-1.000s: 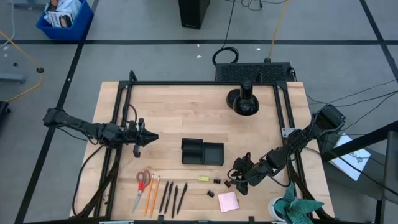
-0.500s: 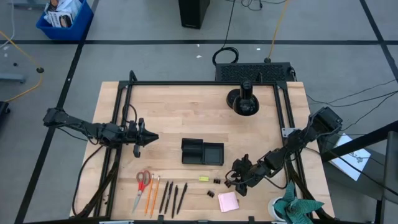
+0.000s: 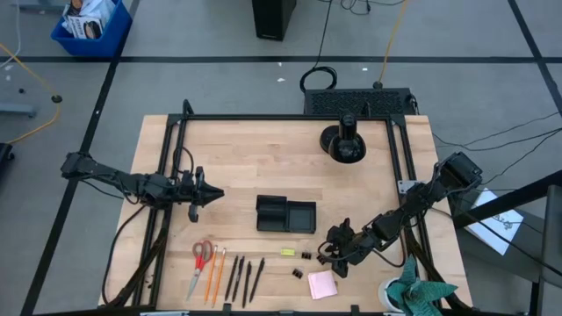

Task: Pick and place office supplies into organizer
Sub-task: Put the right black binder clip into the black desk organizer

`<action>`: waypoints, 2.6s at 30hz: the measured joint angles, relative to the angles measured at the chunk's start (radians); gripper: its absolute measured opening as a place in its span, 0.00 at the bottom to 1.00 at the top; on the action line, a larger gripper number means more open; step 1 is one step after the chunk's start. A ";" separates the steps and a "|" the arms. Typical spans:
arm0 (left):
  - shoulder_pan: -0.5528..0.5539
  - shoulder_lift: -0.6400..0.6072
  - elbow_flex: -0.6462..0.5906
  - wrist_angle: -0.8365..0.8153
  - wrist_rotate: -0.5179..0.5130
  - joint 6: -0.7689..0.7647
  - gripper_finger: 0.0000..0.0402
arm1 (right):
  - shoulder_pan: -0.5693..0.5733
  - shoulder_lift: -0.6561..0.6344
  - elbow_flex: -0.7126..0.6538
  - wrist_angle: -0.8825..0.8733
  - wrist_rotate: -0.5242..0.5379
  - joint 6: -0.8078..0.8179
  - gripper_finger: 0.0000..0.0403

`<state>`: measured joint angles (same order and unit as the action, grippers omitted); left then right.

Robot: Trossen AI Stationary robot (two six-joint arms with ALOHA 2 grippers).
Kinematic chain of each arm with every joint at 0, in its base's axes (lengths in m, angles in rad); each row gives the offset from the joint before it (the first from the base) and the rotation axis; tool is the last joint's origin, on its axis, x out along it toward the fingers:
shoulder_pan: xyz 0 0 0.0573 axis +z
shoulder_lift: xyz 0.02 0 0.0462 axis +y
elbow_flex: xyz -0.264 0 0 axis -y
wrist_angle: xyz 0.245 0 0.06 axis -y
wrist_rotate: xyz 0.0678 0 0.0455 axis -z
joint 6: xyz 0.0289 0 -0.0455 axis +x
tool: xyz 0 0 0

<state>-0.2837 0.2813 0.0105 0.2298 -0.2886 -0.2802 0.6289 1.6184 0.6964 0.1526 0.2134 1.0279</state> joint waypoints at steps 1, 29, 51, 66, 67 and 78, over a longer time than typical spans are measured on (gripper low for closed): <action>0.000 0.000 0.000 -0.001 0.000 0.000 0.11 | 0.000 0.000 0.000 0.000 0.000 0.000 0.41; 0.000 0.000 0.000 -0.001 0.000 0.000 0.11 | 0.001 0.000 0.000 -0.016 0.018 -0.031 0.27; 0.000 0.000 0.000 -0.002 0.001 0.000 0.11 | 0.001 0.000 0.000 0.072 -0.010 -0.132 0.00; 0.000 0.000 0.000 -0.018 0.001 0.015 0.11 | -0.010 -0.062 0.137 0.091 0.063 -0.558 0.00; 0.000 0.000 0.000 -0.021 0.001 0.015 0.11 | -0.016 -0.061 0.176 0.044 0.080 -0.605 0.00; 0.000 0.000 0.000 -0.024 0.000 0.017 0.11 | -0.125 -0.025 0.377 -0.181 0.221 -0.875 0.00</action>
<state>-0.2836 0.2813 0.0109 0.2062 -0.2886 -0.2634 0.5041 1.5937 1.0738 -0.0288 0.4349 0.1524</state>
